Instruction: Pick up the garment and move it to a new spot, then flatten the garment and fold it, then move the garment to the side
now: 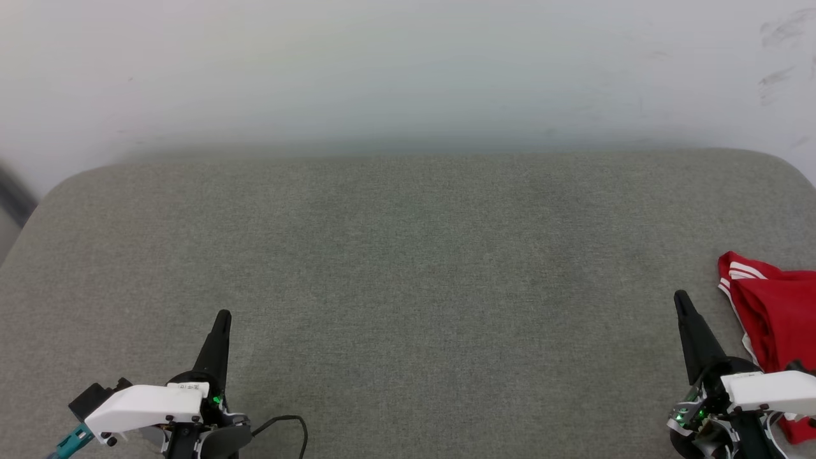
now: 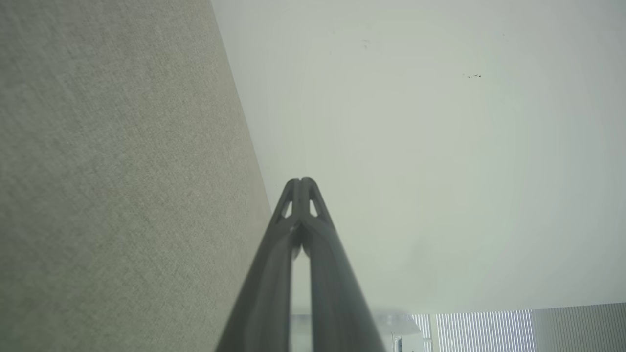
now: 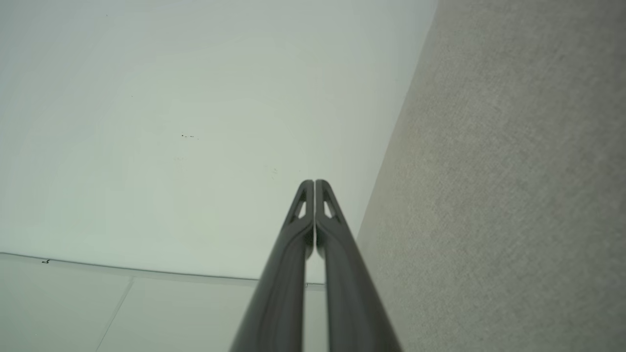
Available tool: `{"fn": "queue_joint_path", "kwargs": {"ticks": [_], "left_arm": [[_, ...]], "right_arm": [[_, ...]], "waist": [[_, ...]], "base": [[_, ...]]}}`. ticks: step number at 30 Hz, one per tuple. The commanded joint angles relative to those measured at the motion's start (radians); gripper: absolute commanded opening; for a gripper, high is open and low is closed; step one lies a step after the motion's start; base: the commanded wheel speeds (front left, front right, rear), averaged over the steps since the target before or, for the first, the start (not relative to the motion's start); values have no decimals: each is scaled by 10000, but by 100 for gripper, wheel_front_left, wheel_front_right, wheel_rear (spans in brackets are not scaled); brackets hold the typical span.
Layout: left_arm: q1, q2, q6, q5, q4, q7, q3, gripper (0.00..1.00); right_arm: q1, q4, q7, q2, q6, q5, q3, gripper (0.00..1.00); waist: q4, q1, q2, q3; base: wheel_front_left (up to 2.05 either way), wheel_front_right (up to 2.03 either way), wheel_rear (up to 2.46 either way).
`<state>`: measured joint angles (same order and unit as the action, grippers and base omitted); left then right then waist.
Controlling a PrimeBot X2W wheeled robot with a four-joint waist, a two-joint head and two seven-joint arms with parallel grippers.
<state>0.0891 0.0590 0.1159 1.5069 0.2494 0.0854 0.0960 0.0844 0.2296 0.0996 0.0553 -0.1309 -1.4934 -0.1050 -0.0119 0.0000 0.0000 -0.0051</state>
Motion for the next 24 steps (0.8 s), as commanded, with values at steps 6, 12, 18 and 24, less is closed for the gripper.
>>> {"fn": "queue_joint_path", "kwargs": {"ticks": [6, 12, 18, 24], "left_arm": [[227, -55, 118, 545, -48, 176, 114, 0], [226, -87, 160, 917, -54, 282, 191, 0], [242, -103, 181, 1062, -57, 323, 214, 0], [240, -102, 181, 1063, -56, 322, 215, 0]], "right_arm": [[242, 82, 95, -54, 3, -624, -61, 0], [287, 146, 144, -67, 3, -1032, -94, 0], [299, 171, 161, -70, 3, -1205, -109, 0], [299, 169, 160, -67, 3, -1204, -106, 0]], "waist": [[52, 0, 0, 36], [96, 0, 0, 66], [120, 0, 0, 82], [120, 0, 0, 82]], "base": [[0, 0, 0], [0, 0, 0], [0, 0, 0], [0, 0, 0]]}}
